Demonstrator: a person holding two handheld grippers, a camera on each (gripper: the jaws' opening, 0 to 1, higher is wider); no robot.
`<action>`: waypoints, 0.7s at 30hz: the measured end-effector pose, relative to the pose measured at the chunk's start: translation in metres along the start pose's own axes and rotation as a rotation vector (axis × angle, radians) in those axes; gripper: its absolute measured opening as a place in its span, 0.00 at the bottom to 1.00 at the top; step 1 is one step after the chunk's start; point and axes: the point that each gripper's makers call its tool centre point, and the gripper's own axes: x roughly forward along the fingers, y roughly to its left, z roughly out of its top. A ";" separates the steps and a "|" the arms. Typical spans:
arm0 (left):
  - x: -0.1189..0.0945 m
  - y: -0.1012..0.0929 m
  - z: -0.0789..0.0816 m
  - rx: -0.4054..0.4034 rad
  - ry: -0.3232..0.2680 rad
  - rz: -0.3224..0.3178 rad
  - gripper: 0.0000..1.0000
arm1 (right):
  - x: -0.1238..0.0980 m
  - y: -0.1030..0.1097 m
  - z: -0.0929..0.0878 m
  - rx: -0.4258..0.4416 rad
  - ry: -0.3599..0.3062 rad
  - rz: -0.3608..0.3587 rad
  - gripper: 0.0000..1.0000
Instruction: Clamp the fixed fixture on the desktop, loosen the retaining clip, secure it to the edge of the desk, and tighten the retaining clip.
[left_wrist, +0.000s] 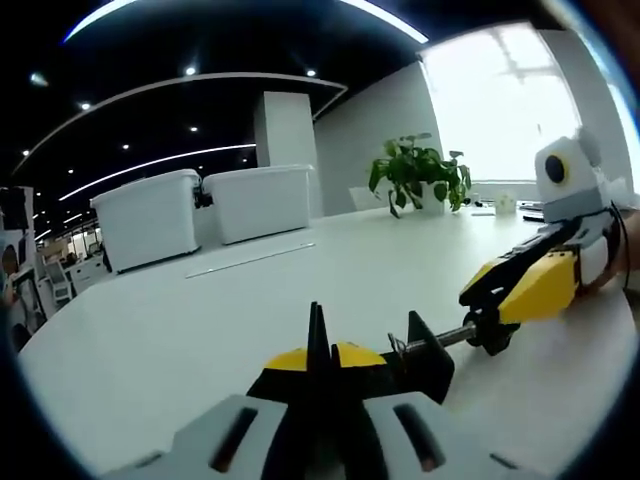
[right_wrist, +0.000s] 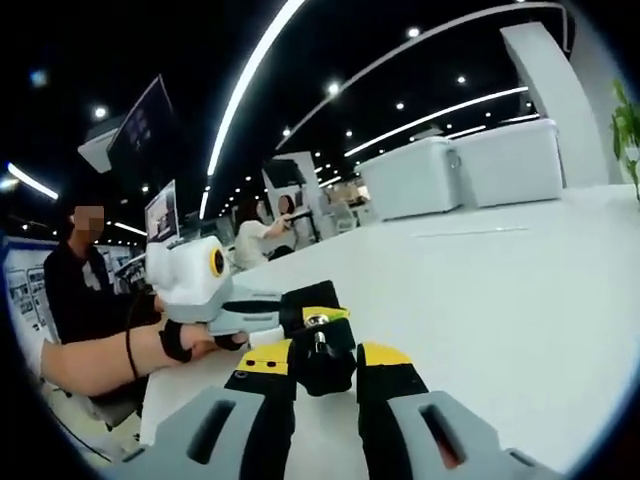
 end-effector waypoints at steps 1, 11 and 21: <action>0.000 0.000 0.000 0.000 0.000 0.000 0.06 | -0.001 0.001 0.000 -0.010 -0.002 0.000 0.22; 0.001 0.001 -0.001 0.001 0.002 0.002 0.06 | -0.003 0.009 0.003 -0.244 -0.042 -0.021 0.21; 0.002 0.003 0.000 0.005 0.000 0.010 0.06 | 0.003 0.011 0.005 -0.453 -0.048 -0.058 0.21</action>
